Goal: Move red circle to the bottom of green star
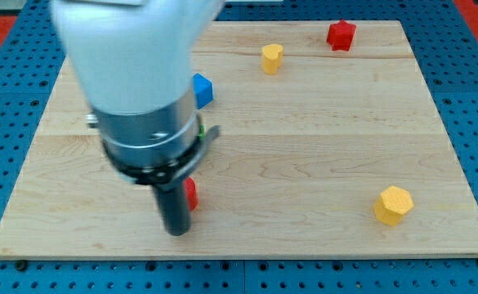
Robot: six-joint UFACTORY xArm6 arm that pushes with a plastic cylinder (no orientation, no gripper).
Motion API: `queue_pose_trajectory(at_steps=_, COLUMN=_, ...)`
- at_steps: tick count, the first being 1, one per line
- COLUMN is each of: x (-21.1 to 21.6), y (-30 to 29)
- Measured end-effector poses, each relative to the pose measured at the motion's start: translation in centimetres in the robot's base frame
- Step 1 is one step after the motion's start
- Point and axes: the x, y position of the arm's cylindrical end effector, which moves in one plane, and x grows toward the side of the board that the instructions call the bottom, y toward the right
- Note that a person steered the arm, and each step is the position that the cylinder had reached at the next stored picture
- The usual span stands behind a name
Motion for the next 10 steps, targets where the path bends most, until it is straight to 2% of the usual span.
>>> queue_pose_trajectory(at_steps=1, x=-0.2, y=3.0)
queue_pose_trajectory(at_steps=2, x=-1.5, y=2.8)
queue_pose_trajectory(at_steps=4, x=0.9, y=-0.7)
queue_pose_trajectory(at_steps=6, x=-1.1, y=-0.3)
queue_pose_trajectory(at_steps=7, x=-2.3, y=-2.6)
queue_pose_trajectory(at_steps=9, x=-2.8, y=-1.6)
queue_pose_trajectory(at_steps=10, x=-0.9, y=-3.1)
